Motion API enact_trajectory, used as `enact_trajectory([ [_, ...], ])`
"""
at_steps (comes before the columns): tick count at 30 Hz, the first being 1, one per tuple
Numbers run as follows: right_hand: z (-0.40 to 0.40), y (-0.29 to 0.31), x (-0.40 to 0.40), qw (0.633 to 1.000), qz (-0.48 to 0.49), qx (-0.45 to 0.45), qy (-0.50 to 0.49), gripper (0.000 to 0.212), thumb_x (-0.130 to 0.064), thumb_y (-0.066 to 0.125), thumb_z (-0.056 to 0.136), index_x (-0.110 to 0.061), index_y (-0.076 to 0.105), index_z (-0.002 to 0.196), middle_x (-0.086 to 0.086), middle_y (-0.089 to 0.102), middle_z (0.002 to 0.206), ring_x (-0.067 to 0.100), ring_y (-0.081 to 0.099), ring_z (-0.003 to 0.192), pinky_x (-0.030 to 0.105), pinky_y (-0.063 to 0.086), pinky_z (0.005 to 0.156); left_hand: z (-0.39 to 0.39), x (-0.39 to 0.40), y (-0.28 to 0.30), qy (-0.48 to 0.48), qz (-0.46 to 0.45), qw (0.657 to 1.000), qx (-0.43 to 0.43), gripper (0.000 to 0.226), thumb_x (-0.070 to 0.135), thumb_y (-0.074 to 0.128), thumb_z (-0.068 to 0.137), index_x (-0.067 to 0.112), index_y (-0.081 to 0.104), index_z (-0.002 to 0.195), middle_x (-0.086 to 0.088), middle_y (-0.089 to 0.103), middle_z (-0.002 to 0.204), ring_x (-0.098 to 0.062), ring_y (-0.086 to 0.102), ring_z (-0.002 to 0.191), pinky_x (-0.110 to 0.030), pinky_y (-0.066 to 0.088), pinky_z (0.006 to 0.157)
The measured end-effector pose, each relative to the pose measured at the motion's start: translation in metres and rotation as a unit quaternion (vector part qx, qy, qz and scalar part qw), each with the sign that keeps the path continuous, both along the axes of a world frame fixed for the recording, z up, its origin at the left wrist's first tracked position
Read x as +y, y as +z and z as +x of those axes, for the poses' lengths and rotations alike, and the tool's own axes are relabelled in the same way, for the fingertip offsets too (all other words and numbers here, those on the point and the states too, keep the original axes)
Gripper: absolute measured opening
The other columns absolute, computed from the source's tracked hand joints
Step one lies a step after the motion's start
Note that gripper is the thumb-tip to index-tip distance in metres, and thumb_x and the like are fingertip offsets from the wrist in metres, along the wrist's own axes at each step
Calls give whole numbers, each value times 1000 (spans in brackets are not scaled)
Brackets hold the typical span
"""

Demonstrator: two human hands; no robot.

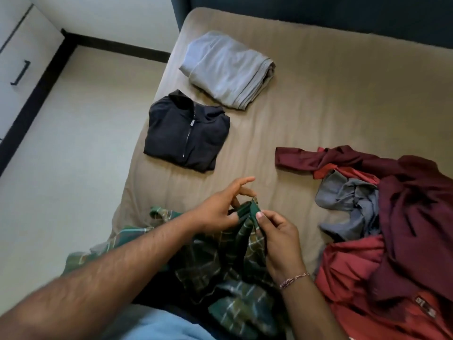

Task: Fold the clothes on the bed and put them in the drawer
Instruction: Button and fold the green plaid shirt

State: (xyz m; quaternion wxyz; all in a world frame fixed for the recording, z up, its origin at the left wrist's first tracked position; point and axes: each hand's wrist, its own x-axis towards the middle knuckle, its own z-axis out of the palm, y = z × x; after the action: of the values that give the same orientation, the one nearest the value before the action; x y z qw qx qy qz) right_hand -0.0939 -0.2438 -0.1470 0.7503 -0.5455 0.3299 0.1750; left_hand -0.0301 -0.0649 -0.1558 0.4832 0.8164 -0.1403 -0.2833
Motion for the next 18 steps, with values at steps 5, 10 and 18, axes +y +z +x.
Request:
enact_trajectory([
  [5,8,-18,-8,1000,-27,8,-13,9,-11,69,97,-7,77,94,23,73,90,29,64,81,45,55,83,2,16,-25,-5,233,964,-126,38,10,61,91,23,68,126,2,64,119,-22,65,107,-35,53,93],
  [10,-3,-46,-6,997,-79,-12,14,8,-17,78,91,-12,77,84,24,76,94,31,68,82,51,58,85,-2,36,-58,150,244,947,-146,12,17,68,92,19,76,101,2,75,97,-21,69,93,-34,54,83],
  [18,-43,-59,0,982,-129,-82,107,21,-27,81,77,-8,75,82,12,72,78,21,62,70,32,52,67,-18,62,-81,282,8,951,-130,14,14,66,93,23,76,99,4,72,95,-7,67,88,-21,52,81],
])
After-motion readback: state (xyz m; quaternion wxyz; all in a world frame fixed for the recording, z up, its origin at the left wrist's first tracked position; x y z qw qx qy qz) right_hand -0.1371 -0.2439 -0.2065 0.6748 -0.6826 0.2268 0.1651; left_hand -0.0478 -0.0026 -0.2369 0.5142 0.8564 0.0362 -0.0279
